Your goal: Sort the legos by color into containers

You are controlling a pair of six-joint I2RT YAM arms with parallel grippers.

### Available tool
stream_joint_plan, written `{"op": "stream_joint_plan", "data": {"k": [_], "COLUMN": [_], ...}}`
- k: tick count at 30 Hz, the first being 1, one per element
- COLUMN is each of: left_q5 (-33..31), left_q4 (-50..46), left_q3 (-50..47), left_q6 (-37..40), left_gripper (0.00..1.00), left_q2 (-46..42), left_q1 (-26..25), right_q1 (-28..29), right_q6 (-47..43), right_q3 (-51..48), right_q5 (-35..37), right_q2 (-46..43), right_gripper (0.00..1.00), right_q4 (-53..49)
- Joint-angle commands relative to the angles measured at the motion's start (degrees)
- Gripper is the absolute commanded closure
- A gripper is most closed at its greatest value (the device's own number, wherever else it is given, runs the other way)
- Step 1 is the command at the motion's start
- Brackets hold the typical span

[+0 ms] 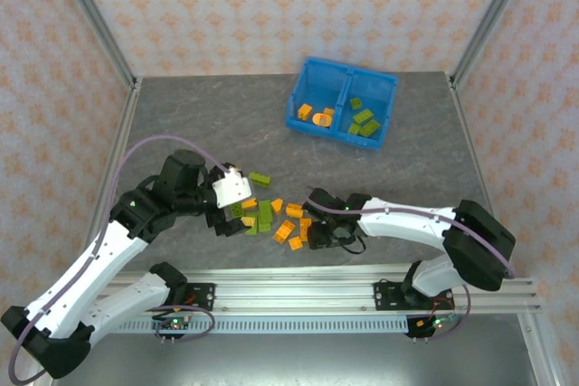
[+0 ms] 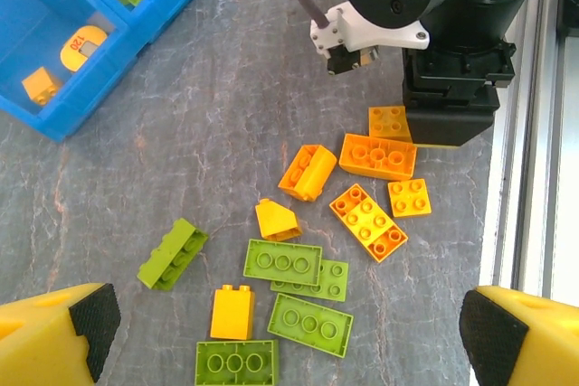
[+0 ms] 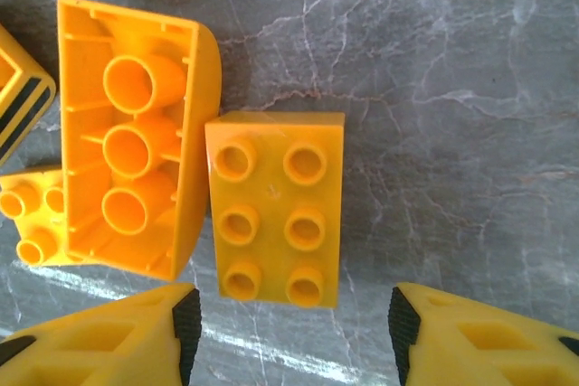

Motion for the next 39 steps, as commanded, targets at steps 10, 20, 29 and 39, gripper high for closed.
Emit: {"op": "stream_joint_plan", "data": {"k": [10,20,29,39], "left_q5": [-1.7,6.8,-0.9,-8.3], "left_q4": [10.0,17.1,32.8,45.5], "left_q3": [-5.8,-9.2,-11.4,-15.2], "left_q6": [-0.2,-3.2,-9.7,-20.7], "left_gripper": [0.00,0.00,0.00,0.00], "left_q2": [-1.1,0.6,3.5,-0.9], "left_q1": [-0.3,-0.5,0.1,1.4], "right_q1": [0.5,0.1,-9.9,-23.6], "right_q6": [1.8,7.2,-1.2,-3.5], "right_q3": [1.2,5.0,24.0,58.4], "right_q5": [6.0,20.6,22.0,22.5], "right_q2": [5.0,-11.4,-2.9,28.2], "right_gripper": [0.68,0.76,0.76,0.78], "right_q4": [2.6,-1.8,9.8,0.4]}}
